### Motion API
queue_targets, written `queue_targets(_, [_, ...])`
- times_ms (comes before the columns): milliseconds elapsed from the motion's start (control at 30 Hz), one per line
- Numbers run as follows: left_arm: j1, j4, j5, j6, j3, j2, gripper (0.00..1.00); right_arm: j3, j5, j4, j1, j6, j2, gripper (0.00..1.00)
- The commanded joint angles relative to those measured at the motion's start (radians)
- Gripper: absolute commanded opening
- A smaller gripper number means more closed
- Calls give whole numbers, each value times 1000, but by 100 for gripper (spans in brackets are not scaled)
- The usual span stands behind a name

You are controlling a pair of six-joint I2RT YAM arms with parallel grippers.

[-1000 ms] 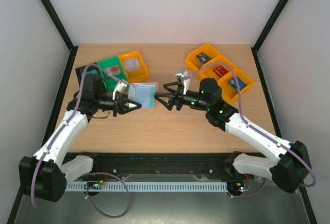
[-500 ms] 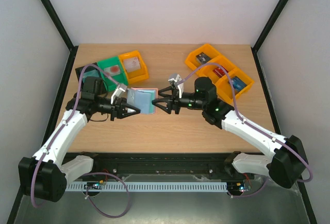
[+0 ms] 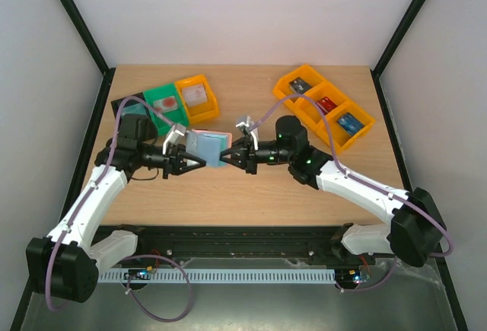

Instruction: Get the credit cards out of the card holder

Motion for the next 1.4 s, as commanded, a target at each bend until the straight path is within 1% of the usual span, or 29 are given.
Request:
queue_targets(0, [11, 173, -47, -156, -41, -24, 2, -20, -66, 129, 5, 73, -20, 2])
queue_targets(33, [14, 203, -74, -186, -51, -22, 2, -20, -60, 121, 4, 69, -24, 2])
queue_targets(67, [18, 227, -100, -211, -59, -24, 8, -18, -50, 106, 4, 62, -29, 2])
queue_targets(100, [22, 247, -125, -236, -67, -26, 25, -14, -23, 86, 5, 54, -33, 2])
queue_targets(133, [30, 273, -152, -266, -78, -27, 52, -3, 17, 54, 4, 43, -35, 2])
queue_targets(167, [41, 293, -186, -290, -85, -30, 74, 17, 78, -3, 3, 28, -35, 2])
queue_targets(200, [51, 306, -223, -303, -89, -31, 94, 42, 184, -102, 2, 22, -29, 2])
queue_targets(233, [63, 311, -272, -310, -88, -33, 98, 74, 314, -179, 2, 25, -19, 2])
queue_targets(300, [87, 314, -394, -324, -84, -33, 99, 160, 645, -378, 3, 53, 28, 1])
queue_targets(333, [100, 319, -478, -334, -84, -33, 99, 216, 812, -480, 4, 73, 66, 1])
queue_targets(367, [114, 322, -526, -341, -83, -30, 99, 262, 952, -570, 7, 84, 105, 2])
queue_targets(400, [122, 323, -557, -341, -84, -30, 99, 302, 1056, -635, 12, 82, 141, 1])
queue_targets(433, [125, 323, -577, -340, -85, -29, 99, 332, 1149, -684, 21, 78, 177, 2])
queue_targets(500, [125, 325, -575, -344, -89, -28, 99, 386, 1288, -770, 52, 74, 245, 2])
queue_targets(567, [125, 332, -552, -350, -93, -28, 99, 424, 1376, -822, 85, 74, 299, 2])
queue_targets(600, [125, 336, -545, -352, -92, -27, 99, 448, 1397, -840, 95, 75, 320, 2])
queue_targets(633, [125, 336, -543, -354, -91, -24, 99, 463, 1392, -849, 104, 74, 336, 1])
queue_targets(767, [124, 346, -535, -359, -98, -13, 99, 494, 1270, -819, 129, 60, 361, 2])
queue_targets(833, [123, 355, -524, -364, -108, -8, 99, 493, 1133, -783, 131, 48, 357, 2])
queue_targets(967, [110, 366, -517, -365, -121, 2, 99, 464, 879, -653, 132, 67, 330, 2])
queue_targets(1067, [101, 371, -526, -365, -123, 9, 99, 456, 751, -600, 132, 64, 321, 2])
queue_targets(1233, [101, 355, -571, -348, -121, -1, 99, 408, 563, -510, 130, 6, 271, 2])
queue_targets(1367, [102, 341, -593, -333, -119, -12, 99, 364, 371, -461, 111, -36, 222, 2])
